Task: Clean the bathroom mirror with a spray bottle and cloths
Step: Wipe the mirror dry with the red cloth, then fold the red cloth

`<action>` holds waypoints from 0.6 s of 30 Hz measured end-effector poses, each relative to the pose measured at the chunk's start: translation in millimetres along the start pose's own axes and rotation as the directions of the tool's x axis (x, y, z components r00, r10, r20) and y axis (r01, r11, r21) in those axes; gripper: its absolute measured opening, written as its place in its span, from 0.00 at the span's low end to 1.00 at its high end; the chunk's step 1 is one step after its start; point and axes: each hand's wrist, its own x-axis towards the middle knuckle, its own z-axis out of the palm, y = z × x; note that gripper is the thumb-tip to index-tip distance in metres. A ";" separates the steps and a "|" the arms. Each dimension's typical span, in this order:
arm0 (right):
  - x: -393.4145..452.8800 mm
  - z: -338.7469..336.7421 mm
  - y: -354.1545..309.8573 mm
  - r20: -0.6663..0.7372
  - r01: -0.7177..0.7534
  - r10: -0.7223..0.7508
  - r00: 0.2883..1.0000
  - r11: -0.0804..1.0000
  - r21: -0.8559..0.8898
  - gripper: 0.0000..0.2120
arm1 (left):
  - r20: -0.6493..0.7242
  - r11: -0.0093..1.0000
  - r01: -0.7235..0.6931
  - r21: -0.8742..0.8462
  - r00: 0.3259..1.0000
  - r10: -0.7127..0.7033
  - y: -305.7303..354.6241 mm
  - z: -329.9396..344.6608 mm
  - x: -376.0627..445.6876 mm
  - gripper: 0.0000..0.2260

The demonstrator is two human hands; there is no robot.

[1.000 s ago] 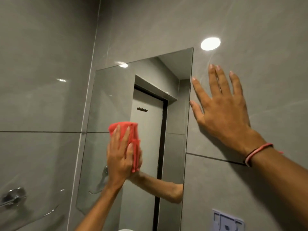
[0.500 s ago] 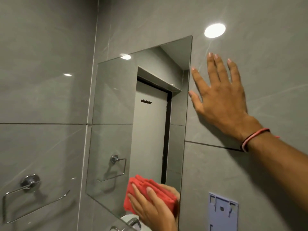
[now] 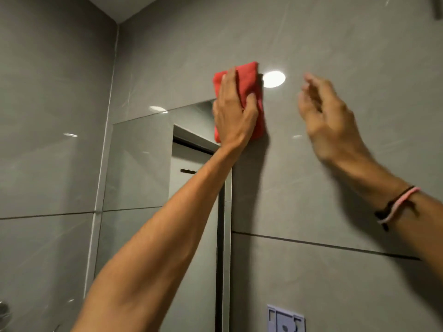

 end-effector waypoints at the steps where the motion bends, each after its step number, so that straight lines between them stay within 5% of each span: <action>1: 8.2 -4.9 -6.1 -0.024 -0.110 0.115 0.993 0.984 0.139 0.32 | 0.060 0.996 -0.081 -0.034 0.995 0.083 6.4 1.7 -1.6 0.31; 3: 18.5 -17.1 -17.2 0.009 -0.283 0.301 0.954 0.883 0.375 0.38 | 0.141 0.967 -0.231 -0.103 0.959 0.244 19.3 7.0 -9.3 0.32; 5: 16.5 -27.0 -28.5 0.115 -0.360 0.357 0.927 0.762 0.538 0.29 | 0.188 0.914 -0.368 -0.168 0.899 0.396 35.4 12.9 -18.2 0.32; 7: 4.7 -36.3 -36.0 0.119 -0.363 0.371 0.921 0.704 0.611 0.16 | 0.222 0.857 -0.463 -0.229 0.832 0.509 56.3 15.6 -24.9 0.35; 12: -49.5 -68.9 -47.4 -0.045 -0.377 0.528 0.848 0.660 0.650 0.21 | 0.266 0.824 -0.522 -0.220 0.781 0.565 92.5 -1.5 -66.8 0.51; 14: -84.8 -83.0 -51.8 -0.075 -0.388 0.573 0.816 0.639 0.664 0.21 | 0.287 0.892 -0.355 -0.281 0.855 0.431 97.0 -13.0 -103.3 0.52; 16: -125.4 -96.6 -53.6 -0.103 -0.374 0.610 0.785 0.601 0.707 0.21 | 0.366 0.900 -0.045 -0.434 0.904 0.221 95.9 -23.0 -146.4 0.45; 18: -171.6 -106.8 -51.9 -0.117 -0.368 0.633 0.766 0.579 0.727 0.19 | 0.527 0.769 0.315 -0.557 0.849 0.034 91.5 -28.8 -194.6 0.35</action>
